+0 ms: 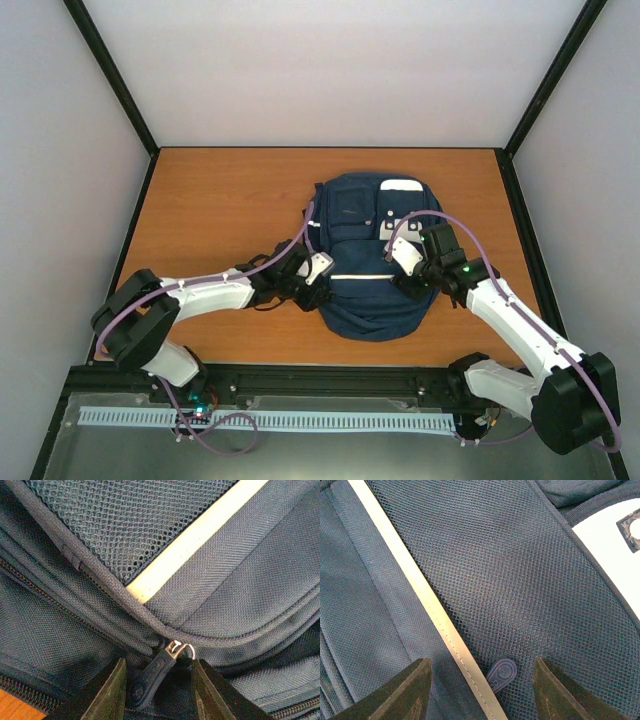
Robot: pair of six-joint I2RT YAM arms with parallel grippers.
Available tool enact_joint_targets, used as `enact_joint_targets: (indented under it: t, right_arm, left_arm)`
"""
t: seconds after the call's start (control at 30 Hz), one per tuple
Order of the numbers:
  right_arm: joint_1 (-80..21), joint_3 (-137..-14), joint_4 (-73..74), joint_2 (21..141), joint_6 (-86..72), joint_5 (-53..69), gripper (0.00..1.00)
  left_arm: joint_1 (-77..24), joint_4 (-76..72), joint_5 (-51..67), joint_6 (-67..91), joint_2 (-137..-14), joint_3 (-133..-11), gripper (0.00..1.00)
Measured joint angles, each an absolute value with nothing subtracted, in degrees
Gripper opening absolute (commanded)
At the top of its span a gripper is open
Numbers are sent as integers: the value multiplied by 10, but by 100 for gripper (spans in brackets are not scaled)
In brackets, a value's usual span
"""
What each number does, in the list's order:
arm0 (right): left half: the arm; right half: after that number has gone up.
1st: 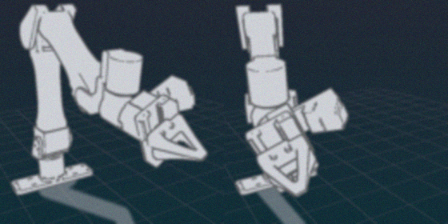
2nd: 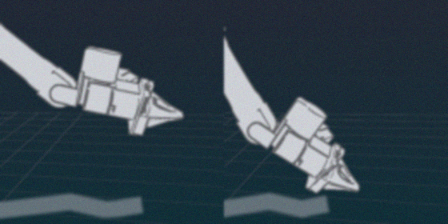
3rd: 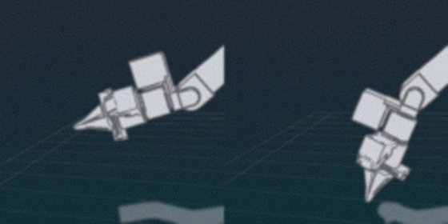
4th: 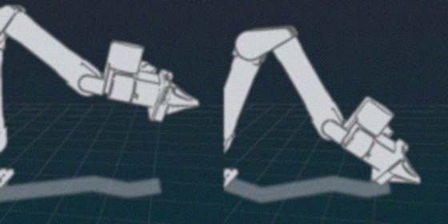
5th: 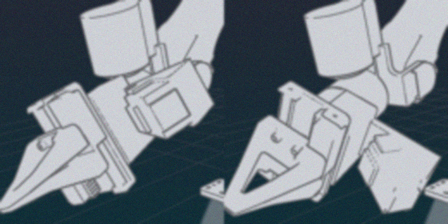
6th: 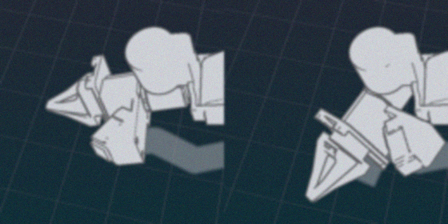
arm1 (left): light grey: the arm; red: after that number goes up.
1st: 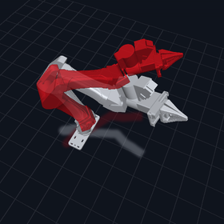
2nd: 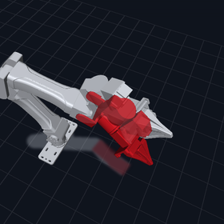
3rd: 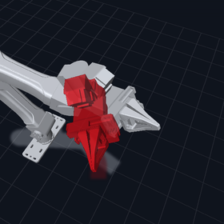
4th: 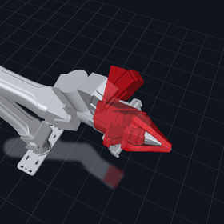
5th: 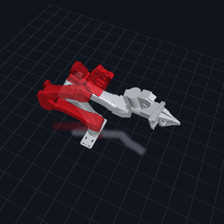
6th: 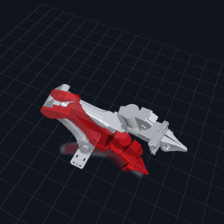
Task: Pack the student bag
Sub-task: Zip the student bag at the center of the board.
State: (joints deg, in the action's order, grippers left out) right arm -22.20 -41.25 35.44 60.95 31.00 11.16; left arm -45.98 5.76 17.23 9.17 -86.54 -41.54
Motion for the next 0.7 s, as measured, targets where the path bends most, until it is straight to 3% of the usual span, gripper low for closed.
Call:
enact_joint_targets:
  t: [0.7]
  right_arm:
    - [-222,-414,362,620,310,112,58]
  left_arm:
    - [-474,74,126,105,-830,-401,8]
